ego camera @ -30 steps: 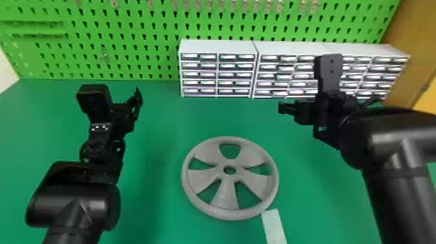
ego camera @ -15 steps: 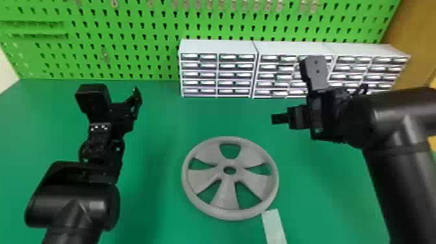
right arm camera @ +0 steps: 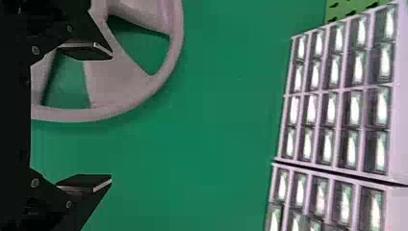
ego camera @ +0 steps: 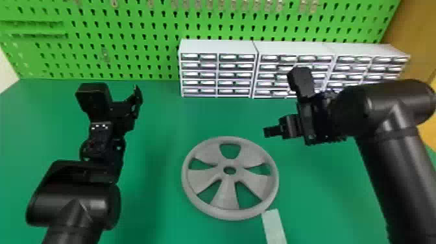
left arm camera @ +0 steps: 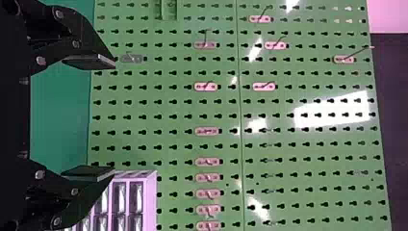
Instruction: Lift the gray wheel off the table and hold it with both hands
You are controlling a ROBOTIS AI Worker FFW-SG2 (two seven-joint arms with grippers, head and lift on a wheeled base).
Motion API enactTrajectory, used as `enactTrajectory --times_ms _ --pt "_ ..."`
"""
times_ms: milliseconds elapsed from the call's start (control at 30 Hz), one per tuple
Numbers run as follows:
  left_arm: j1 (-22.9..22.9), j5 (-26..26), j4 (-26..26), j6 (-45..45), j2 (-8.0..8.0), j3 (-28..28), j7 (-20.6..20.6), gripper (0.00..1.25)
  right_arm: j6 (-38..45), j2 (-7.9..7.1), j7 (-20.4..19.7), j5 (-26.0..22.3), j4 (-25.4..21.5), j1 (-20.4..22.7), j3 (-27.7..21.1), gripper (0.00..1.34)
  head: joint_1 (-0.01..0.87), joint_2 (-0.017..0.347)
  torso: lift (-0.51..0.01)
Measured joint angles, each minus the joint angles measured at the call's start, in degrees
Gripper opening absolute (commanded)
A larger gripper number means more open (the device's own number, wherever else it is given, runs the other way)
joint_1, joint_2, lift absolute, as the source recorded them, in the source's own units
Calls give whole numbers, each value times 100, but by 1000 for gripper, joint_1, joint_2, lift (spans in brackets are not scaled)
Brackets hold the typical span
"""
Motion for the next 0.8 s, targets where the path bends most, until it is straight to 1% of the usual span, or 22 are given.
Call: enactTrajectory --times_ms 167,433,800 --pt "-1 0 0 -4 3 -1 1 779 196 -31 0 -147 208 -45 51 979 711 15 -98" --pt "-23 -1 0 -4 8 -5 9 779 330 -37 0 -407 562 -105 163 974 711 15 -98" --pt "-90 -9 7 -21 22 -12 12 779 342 -38 0 -300 717 -180 302 979 711 15 -98"
